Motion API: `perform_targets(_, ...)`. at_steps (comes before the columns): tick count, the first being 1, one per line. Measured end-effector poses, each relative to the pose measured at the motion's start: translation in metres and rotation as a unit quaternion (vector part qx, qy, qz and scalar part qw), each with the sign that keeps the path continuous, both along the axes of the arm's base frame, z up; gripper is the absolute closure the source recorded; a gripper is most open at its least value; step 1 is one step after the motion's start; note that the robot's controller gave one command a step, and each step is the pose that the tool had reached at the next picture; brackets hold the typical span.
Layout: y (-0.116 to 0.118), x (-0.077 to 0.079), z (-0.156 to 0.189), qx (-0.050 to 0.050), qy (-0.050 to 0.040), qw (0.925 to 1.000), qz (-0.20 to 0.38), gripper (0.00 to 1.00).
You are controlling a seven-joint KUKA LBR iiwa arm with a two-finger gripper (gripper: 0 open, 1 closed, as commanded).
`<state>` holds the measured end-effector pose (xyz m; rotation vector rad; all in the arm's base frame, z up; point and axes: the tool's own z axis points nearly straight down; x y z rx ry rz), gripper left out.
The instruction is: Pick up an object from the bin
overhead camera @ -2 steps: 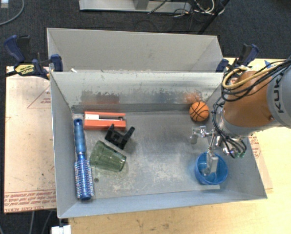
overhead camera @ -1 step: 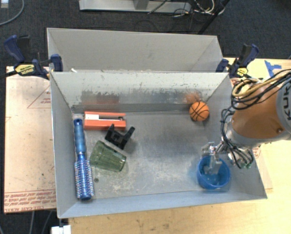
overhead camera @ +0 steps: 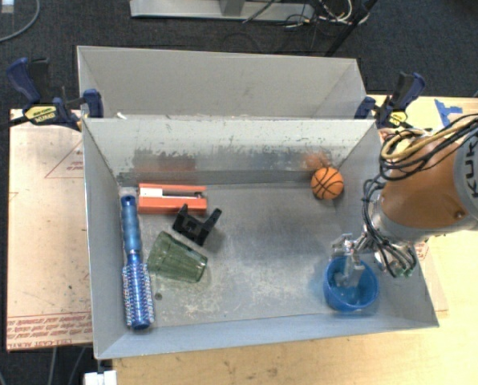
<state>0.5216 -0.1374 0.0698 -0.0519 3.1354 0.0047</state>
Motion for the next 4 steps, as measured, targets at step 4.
perform_targets(4,0.0,0.0,0.033,0.0,-0.0004,1.0,0.001,1.0)
